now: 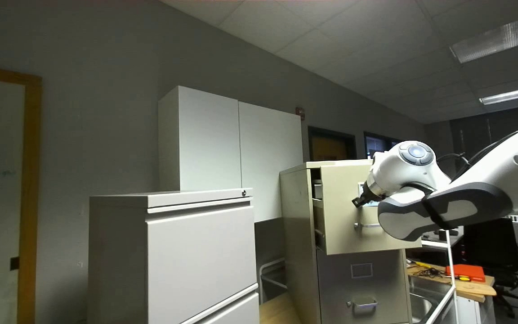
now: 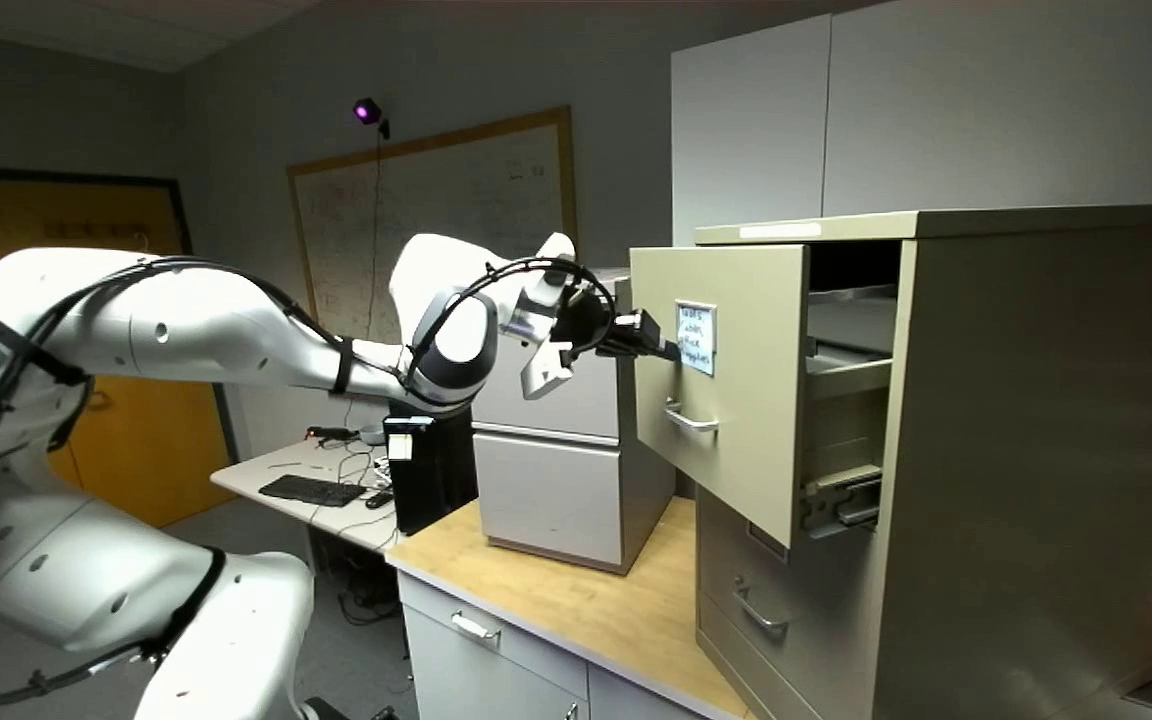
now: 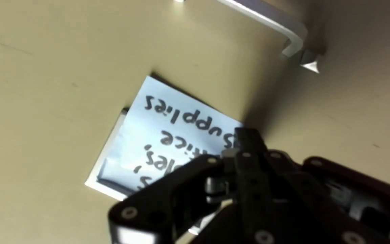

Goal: Close the upper drawer of the file cabinet

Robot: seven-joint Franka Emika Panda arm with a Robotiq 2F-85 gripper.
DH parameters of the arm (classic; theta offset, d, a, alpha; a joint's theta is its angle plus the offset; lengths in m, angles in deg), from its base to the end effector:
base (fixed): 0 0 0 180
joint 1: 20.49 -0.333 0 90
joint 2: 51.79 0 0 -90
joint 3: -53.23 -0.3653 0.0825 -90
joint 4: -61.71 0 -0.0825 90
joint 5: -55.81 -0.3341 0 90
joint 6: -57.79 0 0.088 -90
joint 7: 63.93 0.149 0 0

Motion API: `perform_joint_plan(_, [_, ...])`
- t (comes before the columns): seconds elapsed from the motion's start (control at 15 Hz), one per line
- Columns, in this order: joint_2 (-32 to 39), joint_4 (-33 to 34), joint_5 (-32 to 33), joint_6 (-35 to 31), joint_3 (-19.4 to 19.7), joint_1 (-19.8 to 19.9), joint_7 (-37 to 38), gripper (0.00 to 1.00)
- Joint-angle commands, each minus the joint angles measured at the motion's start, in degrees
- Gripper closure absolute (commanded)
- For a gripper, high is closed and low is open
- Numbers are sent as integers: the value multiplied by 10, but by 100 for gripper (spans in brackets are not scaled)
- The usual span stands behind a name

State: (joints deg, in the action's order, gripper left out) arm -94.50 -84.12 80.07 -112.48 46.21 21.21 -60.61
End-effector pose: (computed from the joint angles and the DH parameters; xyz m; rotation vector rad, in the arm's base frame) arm 0.2960 -0.1523 0.6753 2.1535 -0.2908 1.2061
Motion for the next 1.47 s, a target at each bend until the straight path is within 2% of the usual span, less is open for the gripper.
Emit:
perform_joint_plan(0.0, [91, 72, -17, 26, -12, -1, -1, 100])
perform_joint_plan(0.13, [109, 91, -21, 49, -4, -15, -3, 100])
perform_joint_plan(0.4, [156, 145, -44, 113, 34, -70, -11, 100])
perform_joint_plan(0.87, [233, 252, -50, 208, 114, -165, -15, 100])
perform_joint_plan(1.13, [276, 316, -86, 258, 164, -216, -29, 100])
perform_joint_plan(1.4, [312, 366, -123, 301, 201, -248, -46, 100])
